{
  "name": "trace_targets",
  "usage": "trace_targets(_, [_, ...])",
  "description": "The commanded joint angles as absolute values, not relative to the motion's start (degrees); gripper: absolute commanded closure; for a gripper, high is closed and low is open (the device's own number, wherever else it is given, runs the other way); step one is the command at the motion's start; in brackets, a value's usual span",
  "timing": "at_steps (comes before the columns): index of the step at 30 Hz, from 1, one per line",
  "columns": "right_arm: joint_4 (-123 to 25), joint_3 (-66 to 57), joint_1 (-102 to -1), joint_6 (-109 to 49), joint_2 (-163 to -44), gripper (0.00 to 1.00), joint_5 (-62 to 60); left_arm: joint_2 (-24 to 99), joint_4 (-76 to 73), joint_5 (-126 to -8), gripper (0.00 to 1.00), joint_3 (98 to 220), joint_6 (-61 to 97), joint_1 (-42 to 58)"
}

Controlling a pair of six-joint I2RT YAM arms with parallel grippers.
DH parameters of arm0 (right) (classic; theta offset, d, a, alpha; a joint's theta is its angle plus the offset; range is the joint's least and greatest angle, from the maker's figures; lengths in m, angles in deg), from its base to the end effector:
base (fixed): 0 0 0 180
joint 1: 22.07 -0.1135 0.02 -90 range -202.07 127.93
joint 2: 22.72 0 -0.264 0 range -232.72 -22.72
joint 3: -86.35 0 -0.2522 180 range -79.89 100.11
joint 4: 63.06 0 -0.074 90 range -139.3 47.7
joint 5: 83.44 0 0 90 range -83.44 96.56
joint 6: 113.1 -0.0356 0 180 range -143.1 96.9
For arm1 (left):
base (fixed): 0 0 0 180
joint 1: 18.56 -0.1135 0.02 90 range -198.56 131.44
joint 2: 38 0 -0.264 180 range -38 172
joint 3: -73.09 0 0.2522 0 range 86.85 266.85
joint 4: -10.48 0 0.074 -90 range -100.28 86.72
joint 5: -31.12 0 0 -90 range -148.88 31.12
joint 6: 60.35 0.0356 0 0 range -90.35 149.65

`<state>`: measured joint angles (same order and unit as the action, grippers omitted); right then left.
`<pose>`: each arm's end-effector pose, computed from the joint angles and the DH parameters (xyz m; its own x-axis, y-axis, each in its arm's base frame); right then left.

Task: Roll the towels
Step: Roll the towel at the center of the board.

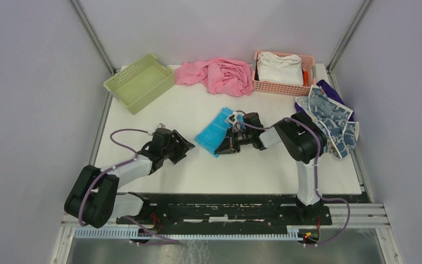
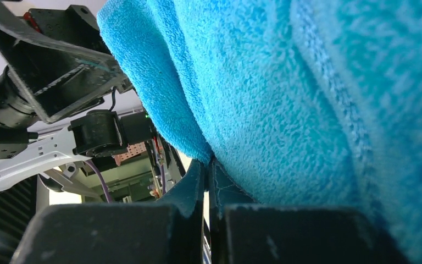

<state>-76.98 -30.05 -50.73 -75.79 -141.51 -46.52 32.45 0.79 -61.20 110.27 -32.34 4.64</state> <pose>0.3047 0.1990 0.0749 -0.9993 -0.0017 -0.0361 -0.0339 0.3964 0.9174 0.2041 -0.0891 0.1493 -0.6657 -0.6744 -0.3193 -0.3554 0.6628 -0.6591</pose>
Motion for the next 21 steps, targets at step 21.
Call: trace_targets(21, [-64.9, -25.9, -50.8, -66.3, -136.9, 0.97, -43.8, 45.6, 12.5, -68.5, 0.3, 117.7, -39.0, 4.5])
